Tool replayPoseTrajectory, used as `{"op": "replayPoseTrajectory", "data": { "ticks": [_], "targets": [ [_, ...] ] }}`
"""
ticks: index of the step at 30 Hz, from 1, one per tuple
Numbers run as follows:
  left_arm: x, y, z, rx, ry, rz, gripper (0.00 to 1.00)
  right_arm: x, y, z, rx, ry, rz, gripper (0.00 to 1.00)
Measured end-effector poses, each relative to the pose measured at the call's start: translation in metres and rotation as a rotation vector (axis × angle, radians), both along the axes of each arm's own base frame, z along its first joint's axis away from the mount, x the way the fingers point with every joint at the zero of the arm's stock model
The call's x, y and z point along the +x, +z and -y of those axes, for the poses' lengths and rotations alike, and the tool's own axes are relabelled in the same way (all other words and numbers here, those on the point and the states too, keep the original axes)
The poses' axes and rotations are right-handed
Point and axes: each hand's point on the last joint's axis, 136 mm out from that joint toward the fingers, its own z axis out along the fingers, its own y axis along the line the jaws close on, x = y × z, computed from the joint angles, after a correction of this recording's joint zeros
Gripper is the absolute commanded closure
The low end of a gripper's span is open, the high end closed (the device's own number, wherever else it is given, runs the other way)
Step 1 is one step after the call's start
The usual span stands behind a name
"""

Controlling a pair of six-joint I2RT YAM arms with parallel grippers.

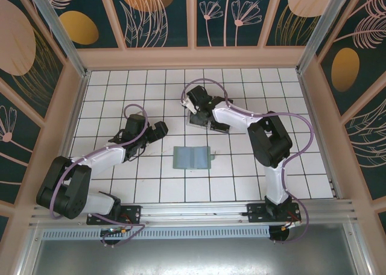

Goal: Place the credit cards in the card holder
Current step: Pick up the credit card from the storage box.

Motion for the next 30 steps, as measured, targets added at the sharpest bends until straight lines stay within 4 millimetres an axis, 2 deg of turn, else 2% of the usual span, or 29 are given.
{"op": "replayPoseTrajectory", "data": {
  "ticks": [8, 17, 30],
  "targets": [
    [0.000, -0.002, 0.000, 0.002, 0.000, -0.004, 0.01, -0.005, -0.016, 0.000, -0.020, 0.010, -0.048, 0.71],
    [0.001, -0.003, 0.000, 0.001, 0.000, -0.004, 0.01, -0.007, -0.015, 0.000, -0.028, 0.014, -0.055, 0.82],
    [0.000, -0.003, 0.001, -0.001, -0.003, -0.005, 0.01, -0.003, -0.005, -0.006, -0.028, 0.051, -0.038, 0.90]
  ]
}}
